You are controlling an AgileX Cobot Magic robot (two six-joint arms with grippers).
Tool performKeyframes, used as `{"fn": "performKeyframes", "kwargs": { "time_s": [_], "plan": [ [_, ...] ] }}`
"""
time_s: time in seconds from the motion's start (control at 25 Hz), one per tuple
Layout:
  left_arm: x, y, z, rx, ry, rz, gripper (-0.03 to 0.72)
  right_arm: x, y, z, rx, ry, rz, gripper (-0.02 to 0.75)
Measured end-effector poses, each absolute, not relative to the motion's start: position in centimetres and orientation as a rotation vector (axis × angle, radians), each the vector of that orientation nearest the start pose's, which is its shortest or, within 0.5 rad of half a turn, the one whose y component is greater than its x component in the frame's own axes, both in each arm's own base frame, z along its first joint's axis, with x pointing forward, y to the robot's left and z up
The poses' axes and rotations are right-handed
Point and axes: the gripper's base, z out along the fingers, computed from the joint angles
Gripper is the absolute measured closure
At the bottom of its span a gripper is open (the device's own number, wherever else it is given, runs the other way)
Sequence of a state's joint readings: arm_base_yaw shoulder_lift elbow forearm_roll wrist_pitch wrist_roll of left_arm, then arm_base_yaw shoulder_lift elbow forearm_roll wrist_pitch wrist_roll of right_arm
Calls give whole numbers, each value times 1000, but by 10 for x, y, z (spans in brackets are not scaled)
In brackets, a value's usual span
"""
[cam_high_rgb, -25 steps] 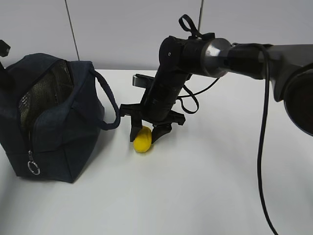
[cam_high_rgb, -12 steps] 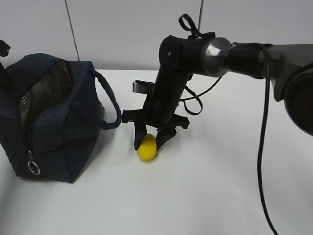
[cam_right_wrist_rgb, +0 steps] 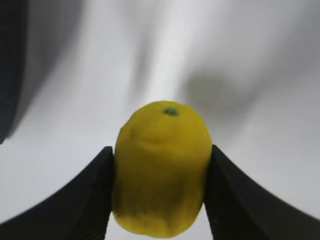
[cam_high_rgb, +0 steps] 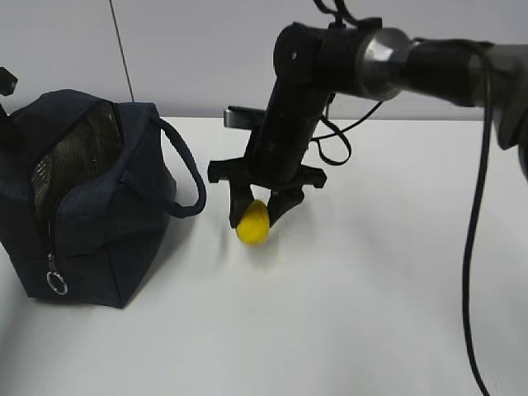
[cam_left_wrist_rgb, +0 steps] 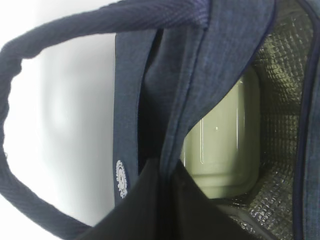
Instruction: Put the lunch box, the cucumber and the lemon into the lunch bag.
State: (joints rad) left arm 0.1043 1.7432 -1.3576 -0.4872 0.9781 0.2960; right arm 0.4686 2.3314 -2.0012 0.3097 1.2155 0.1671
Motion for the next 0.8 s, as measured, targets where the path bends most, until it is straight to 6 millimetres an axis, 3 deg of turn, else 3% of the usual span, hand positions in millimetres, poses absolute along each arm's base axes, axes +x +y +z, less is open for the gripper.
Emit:
{"fn": "performKeyframes", "kwargs": {
  "time_s": [0.16,0.4,0.6,0.8],
  "plan": [
    [363,2,263,-34,2723,-525,697,410,242,223,-349,2978,614,338],
    [363,2,263,-36,2722,-529,697,395,261,278,-470,2778,1066,338],
    [363,2,263,-38,2721,-532,697,393,277,295,-480,2584,1378,339],
    [363,1,264,-41,2720,-541,697,403,286,290,-397,2490,1424,339]
  ]
}}
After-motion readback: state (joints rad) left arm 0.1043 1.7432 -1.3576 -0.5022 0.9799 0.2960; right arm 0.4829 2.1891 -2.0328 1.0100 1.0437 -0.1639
